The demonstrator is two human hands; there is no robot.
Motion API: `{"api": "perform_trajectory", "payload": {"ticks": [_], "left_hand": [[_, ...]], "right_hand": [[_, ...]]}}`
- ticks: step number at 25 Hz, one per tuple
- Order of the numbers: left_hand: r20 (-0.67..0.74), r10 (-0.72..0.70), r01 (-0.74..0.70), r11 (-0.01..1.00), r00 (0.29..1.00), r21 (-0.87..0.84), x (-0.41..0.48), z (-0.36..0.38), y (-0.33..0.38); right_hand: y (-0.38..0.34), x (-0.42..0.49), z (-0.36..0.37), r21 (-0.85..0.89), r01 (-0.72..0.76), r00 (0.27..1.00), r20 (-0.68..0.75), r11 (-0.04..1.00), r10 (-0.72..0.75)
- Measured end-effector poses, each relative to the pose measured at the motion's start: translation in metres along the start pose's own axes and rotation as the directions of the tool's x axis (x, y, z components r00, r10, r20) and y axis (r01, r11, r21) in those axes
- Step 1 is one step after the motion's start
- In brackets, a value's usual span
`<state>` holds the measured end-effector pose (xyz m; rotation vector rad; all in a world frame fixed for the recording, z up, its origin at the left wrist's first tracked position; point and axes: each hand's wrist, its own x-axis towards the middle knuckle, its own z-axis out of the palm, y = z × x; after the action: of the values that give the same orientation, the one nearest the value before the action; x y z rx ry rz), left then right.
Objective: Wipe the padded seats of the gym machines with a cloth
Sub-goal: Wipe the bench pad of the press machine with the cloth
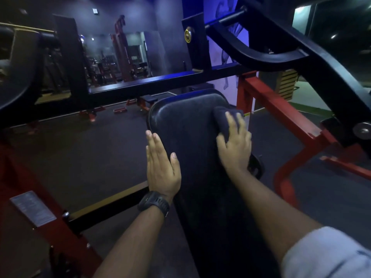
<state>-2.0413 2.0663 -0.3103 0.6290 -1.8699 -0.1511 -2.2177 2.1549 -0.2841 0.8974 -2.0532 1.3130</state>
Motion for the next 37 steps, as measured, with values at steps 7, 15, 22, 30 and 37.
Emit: {"api": "perform_trajectory", "payload": {"ticks": [7,15,22,30,37], "left_hand": [[-0.007,0.012,-0.012,1.0,1.0,0.009,0.0,0.0,0.0],[-0.013,0.018,-0.018,0.999,1.0,0.028,-0.001,0.0,0.001],[-0.017,0.021,-0.02,1.0,1.0,0.006,-0.001,0.0,0.0],[-0.029,0.034,-0.034,0.999,0.999,0.018,-0.002,0.001,-0.003],[-0.035,0.035,-0.034,0.999,0.999,0.009,-0.001,0.002,-0.003]], "right_hand": [[0.016,-0.049,0.001,-0.039,0.337,0.941,0.046,0.941,-0.335],[0.015,-0.081,0.001,-0.035,0.345,0.938,0.045,0.938,-0.343],[0.026,-0.102,-0.005,-0.044,0.491,0.869,0.089,0.87,-0.486],[-0.018,-0.038,0.003,0.007,0.389,0.921,0.013,0.921,-0.389],[-0.048,0.002,0.008,0.033,0.512,0.858,0.027,0.859,-0.512]]}}
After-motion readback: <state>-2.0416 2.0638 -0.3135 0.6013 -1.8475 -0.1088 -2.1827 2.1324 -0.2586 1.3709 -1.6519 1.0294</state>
